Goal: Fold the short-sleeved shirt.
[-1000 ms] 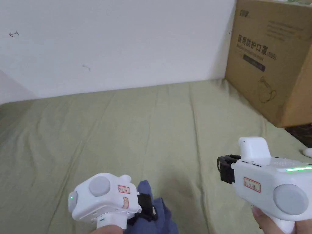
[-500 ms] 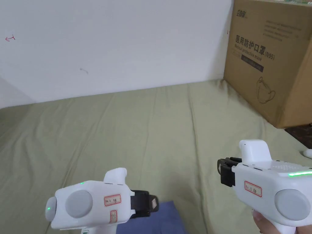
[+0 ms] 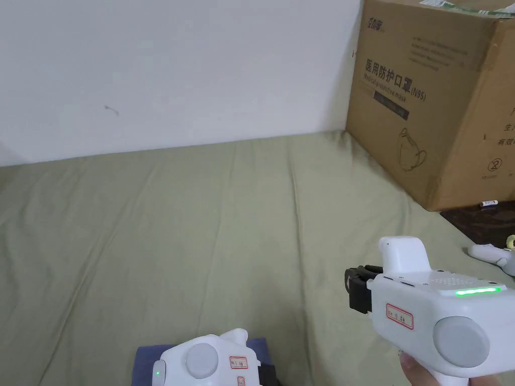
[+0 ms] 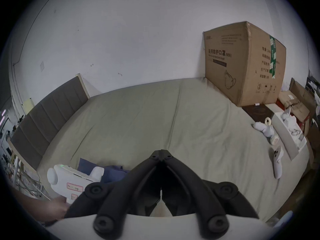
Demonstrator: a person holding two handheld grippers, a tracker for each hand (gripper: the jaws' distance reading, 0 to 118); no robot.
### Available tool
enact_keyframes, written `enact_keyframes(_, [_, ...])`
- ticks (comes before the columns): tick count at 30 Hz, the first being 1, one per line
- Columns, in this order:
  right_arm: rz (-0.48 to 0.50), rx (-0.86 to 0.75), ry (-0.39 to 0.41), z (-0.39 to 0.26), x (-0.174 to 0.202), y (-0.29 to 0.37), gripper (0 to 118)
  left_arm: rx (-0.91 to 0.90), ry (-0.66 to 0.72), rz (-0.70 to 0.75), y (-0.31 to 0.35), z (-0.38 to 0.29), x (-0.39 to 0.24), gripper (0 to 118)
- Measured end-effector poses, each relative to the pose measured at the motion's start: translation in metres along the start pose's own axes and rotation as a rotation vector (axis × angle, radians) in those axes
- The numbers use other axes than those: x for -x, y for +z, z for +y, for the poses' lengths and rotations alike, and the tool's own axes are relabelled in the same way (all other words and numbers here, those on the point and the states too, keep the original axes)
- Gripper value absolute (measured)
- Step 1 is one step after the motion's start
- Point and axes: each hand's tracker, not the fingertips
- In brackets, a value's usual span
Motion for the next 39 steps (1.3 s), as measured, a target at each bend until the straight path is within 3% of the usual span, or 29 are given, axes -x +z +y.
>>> enact_keyframes(3, [0.01,0.014,-0.039,-0.005,-0.001,0.001,0,-0.029,0.027,-0.081,0.014,-0.003,-0.009,0])
enact_keyframes(4, [0.007,0.012,-0.034,-0.005,0.002,0.003,0,-0.124,0.015,-0.118,0.029,-0.003,-0.012,0])
enact_keyframes(6, [-0.001,-0.023,0.038,0.0,0.013,0.012,0,-0.313,-0.051,-0.117,0.072,-0.001,-0.021,0])
enact_keyframes(9, [0.017,-0.127,0.117,0.016,0.033,0.034,0,-0.639,-0.215,-0.002,0.16,-0.002,-0.046,0])
enact_keyframes(13, [0.04,-0.327,0.129,0.04,0.06,0.066,0,-1.137,-0.462,0.302,0.263,-0.031,-0.082,0])
enact_keyframes(15, [0.033,-0.406,0.143,0.05,0.075,0.077,0,-1.265,-0.499,0.423,0.286,-0.043,-0.092,0])
enact_keyframes(19, [0.061,-0.463,0.133,0.063,0.095,0.086,0,-1.27,-0.489,0.494,0.302,-0.049,-0.089,0])
enact_keyframes(23, [-0.049,-0.554,0.196,0.045,0.101,0.076,0,-1.301,-0.498,0.418,0.291,-0.063,-0.069,0])
enact_keyframes(25, [-0.112,-0.549,0.18,0.03,0.099,0.071,0,-1.253,-0.478,0.587,0.28,-0.077,-0.067,0])
enact_keyframes(28, [-0.065,-0.524,0.073,0.021,0.092,0.076,0,-1.292,-0.454,0.495,0.273,-0.091,-0.07,0])
enact_keyframes(30, [-0.106,-0.537,0.108,0.022,0.092,0.079,0,-1.321,-0.489,0.583,0.276,-0.093,-0.077,0])
enact_keyframes(39, [-0.103,-0.57,0.119,0.03,0.085,0.092,0,-1.322,-0.355,0.52,0.288,-0.082,-0.075,0])
